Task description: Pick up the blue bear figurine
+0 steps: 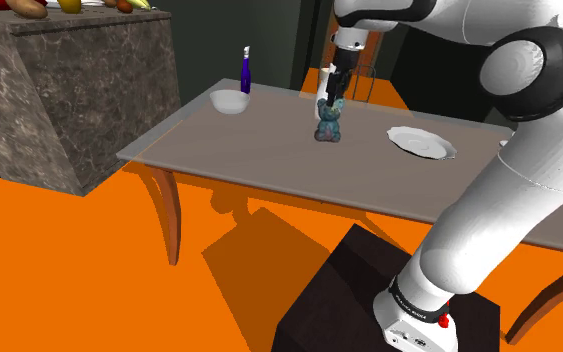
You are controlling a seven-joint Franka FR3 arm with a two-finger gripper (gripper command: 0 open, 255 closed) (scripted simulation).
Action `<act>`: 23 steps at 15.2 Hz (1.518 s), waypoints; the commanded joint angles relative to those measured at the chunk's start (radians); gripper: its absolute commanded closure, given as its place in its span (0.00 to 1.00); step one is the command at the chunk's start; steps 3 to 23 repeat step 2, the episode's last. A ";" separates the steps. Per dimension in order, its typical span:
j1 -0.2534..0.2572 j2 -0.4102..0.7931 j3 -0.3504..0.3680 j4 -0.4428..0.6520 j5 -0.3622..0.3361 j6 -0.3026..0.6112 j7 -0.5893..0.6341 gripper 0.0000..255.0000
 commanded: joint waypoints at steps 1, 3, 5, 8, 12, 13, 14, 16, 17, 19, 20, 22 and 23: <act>0.001 0.000 0.001 0.016 0.000 -0.015 0.002 1.00; 0.001 0.000 0.001 0.016 0.000 -0.015 0.002 1.00; 0.001 0.000 0.001 0.016 0.000 -0.015 0.002 1.00; 0.001 0.000 0.001 0.016 0.000 -0.015 0.002 1.00; 0.001 0.000 0.001 0.016 0.000 -0.015 0.002 1.00; 0.001 0.000 0.001 0.016 0.000 -0.015 0.002 1.00; 0.001 0.000 0.001 0.016 0.000 -0.015 0.002 1.00; 0.001 0.000 0.001 0.016 0.000 -0.015 0.002 1.00; 0.001 0.000 0.001 0.016 0.000 -0.015 0.002 1.00; 0.001 0.000 0.001 0.016 0.000 -0.015 0.002 1.00; 0.001 0.000 0.001 0.016 0.000 -0.015 0.002 1.00; 0.001 0.000 0.001 0.016 0.000 -0.015 0.002 1.00; 0.001 0.000 0.001 0.016 0.000 -0.015 0.002 1.00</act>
